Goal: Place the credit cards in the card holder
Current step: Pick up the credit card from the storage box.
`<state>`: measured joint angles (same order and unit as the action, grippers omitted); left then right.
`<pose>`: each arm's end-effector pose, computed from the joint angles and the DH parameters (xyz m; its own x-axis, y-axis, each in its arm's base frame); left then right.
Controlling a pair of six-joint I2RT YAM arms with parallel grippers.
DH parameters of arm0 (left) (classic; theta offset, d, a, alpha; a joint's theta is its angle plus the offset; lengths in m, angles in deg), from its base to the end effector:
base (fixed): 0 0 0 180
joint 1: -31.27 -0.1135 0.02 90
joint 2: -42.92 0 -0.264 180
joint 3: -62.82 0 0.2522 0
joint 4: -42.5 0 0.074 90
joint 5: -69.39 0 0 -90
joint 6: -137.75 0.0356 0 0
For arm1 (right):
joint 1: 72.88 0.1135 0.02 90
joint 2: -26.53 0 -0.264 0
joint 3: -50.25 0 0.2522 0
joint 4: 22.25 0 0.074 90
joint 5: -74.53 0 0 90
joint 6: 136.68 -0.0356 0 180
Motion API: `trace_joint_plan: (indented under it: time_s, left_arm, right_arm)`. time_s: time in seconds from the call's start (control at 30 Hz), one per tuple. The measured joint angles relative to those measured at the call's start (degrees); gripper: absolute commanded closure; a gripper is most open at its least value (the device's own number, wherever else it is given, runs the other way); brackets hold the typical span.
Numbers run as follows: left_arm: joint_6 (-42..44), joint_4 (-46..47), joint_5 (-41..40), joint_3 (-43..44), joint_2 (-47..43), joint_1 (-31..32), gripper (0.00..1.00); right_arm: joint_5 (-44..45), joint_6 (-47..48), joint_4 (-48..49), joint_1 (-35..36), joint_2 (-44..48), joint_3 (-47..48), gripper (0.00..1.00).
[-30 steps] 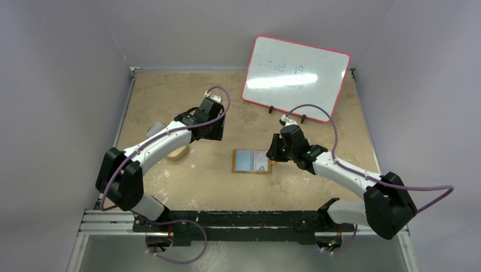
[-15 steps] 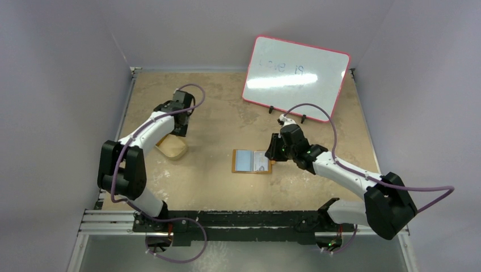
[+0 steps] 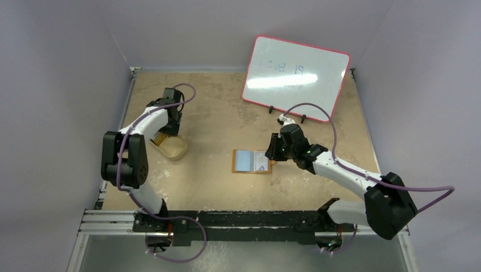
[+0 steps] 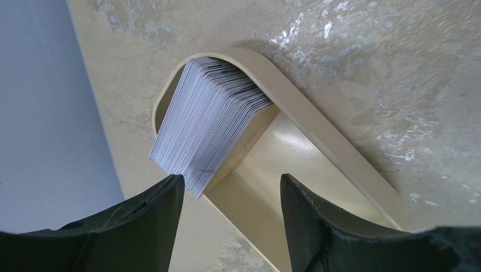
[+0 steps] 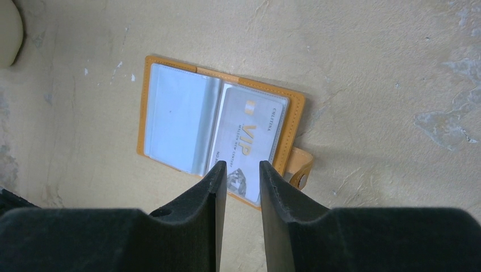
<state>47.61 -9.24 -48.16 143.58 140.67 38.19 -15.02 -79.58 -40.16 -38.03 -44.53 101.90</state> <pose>0.3346 -0.0240 0.2030 -0.9249 0.1101 -0.3638 -0.0620 0.9006 0.4301 0.2130 0.1480 0.2129 -0.7253 0.1568 -0.6703 -0.2052 0.8802 0.4280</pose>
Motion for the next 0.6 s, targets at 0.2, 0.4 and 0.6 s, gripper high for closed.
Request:
trace_joint_plan:
  time_s: [0.2,0.4,0.6]
  left_arm:
    - [1.49,0.68,-2.54,0.85,2.23,0.00,0.39]
    - [2.64,1.53,-4.87,2.32,4.28,0.00,0.42]
    - [2.82,1.42,-7.91,3.34,6.67,0.00,0.46]
  right_arm:
    - [-0.07,0.44,-0.04,0.00,-0.13,0.68,0.70]
    - [-0.42,0.61,-0.07,0.00,-0.94,0.68,0.70]
    - [-0.42,0.63,-0.22,0.02,-0.92,0.72,0.70]
